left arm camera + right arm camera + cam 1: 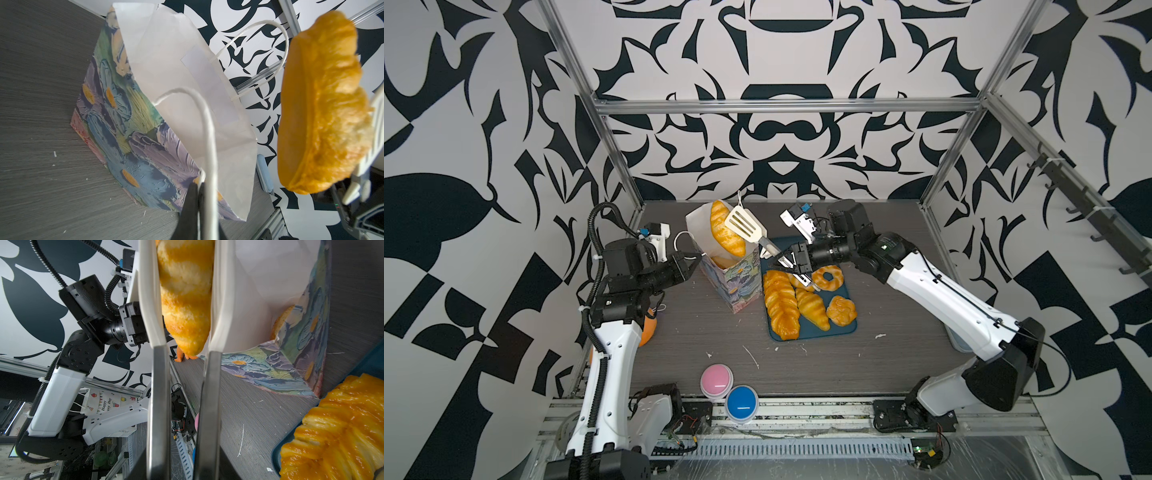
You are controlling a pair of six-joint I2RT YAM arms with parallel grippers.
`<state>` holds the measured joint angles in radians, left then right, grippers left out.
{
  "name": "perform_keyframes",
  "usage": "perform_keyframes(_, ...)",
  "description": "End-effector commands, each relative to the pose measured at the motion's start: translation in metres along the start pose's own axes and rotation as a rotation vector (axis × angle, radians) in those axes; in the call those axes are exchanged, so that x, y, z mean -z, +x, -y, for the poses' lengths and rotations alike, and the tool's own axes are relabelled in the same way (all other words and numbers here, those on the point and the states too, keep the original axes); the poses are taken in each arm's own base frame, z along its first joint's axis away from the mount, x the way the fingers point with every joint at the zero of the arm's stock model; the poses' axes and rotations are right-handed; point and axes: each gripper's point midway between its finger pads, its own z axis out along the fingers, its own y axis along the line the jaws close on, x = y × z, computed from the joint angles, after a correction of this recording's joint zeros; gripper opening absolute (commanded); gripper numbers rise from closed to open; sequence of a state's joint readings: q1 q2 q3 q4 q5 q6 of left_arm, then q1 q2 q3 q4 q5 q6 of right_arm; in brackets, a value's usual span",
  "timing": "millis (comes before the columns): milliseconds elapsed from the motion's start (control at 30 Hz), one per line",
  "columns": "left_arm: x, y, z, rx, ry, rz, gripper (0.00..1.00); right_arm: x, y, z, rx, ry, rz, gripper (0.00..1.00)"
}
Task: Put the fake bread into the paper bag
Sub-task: 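Carry the croissant with the tongs over the bag opening, then lower the croissant into the bag and open the tongs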
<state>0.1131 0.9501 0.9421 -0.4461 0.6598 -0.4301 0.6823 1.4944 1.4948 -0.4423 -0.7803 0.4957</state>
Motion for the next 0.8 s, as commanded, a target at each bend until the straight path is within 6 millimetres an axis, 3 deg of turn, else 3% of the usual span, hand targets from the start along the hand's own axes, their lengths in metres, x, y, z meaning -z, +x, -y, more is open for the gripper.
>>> perform_keyframes(0,0.001,0.002,0.001,0.003,0.008,-0.001,0.00,0.010,-0.024,-0.028,0.103,-0.054,0.085,0.36)
perform_keyframes(767,0.000,0.003,-0.002,0.002,-0.002,-0.001,0.00,-0.007,-0.031,0.006,0.024,0.033,0.080,0.37)
